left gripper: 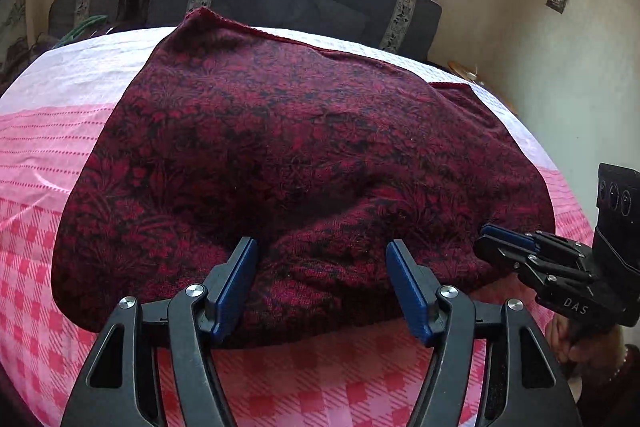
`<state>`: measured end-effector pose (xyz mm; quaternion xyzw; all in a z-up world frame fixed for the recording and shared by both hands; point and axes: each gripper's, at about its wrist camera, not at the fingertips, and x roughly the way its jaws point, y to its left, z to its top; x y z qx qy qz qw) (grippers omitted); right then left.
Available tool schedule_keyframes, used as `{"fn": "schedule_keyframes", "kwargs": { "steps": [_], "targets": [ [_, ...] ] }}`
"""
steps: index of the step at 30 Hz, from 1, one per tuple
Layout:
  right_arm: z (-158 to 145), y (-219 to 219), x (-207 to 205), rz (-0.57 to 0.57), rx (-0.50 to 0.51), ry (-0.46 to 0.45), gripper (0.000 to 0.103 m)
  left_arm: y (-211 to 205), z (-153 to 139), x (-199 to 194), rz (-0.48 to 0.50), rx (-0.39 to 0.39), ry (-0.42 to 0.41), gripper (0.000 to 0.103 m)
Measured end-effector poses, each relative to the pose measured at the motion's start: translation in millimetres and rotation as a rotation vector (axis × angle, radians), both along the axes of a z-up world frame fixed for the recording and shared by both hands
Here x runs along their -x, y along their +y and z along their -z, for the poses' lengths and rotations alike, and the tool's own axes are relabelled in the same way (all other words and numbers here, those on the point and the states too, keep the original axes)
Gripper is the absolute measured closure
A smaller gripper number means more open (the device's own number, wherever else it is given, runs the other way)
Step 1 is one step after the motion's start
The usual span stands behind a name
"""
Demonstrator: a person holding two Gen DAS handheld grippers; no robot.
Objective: Fold small clothes
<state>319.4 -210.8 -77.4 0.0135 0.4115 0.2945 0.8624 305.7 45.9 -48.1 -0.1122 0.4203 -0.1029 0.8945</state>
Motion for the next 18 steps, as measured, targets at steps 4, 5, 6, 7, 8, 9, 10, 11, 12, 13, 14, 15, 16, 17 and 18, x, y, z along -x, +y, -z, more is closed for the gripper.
{"fn": "schedule_keyframes", "kwargs": {
  "steps": [4,5,6,7,8,9,10,11,12,13,14,15,16,17,18],
  "targets": [
    [8,1,3,-0.005,0.033,0.037,0.084,-8,4,6,0.031,-0.056,-0.005,0.037],
    [8,-1,1,-0.009,0.040,0.036,0.084,-6,4,4,0.032,-0.049,0.002,0.037],
    [8,-1,0,-0.008,0.041,0.039,0.084,-3,3,2,0.031,-0.033,0.010,0.037],
    [8,-2,0,-0.009,0.036,0.045,0.084,0,0,0,0.031,-0.018,0.020,0.037],
    [7,-3,0,-0.013,0.026,0.053,0.084,2,-6,1,0.032,-0.001,0.017,0.037],
    [2,-7,0,-0.014,0.001,0.054,0.084,5,-14,5,0.030,0.004,-0.007,0.038],
    [-5,-14,3,-0.006,-0.033,0.028,0.084,9,-22,9,0.011,-0.014,-0.043,0.038],
    [-12,-22,7,0.012,-0.048,-0.006,0.084,15,-29,13,-0.018,-0.037,-0.074,0.038],
    [-19,-30,10,0.034,-0.042,-0.031,0.084,23,-33,15,-0.039,-0.044,-0.089,0.037],
    [-24,-39,11,0.057,-0.033,-0.050,0.084,32,-34,15,-0.055,-0.038,-0.087,0.037],
    [-27,-48,11,0.076,-0.025,-0.064,0.084,42,-31,13,-0.078,-0.035,-0.071,0.038],
    [-27,-57,10,0.092,-0.014,-0.070,0.084,53,-26,11,-0.107,-0.024,-0.046,0.038],
    [-25,-64,7,0.113,0.005,-0.066,0.084,64,-20,10,-0.128,0.010,-0.017,0.038],
    [-22,-70,7,0.139,0.022,-0.053,0.084,74,-12,10,-0.144,0.048,0.010,0.038],
    [-17,-77,5,0.155,0.024,-0.035,0.084,81,-6,12,-0.158,0.066,0.020,0.039]
  ]
}}
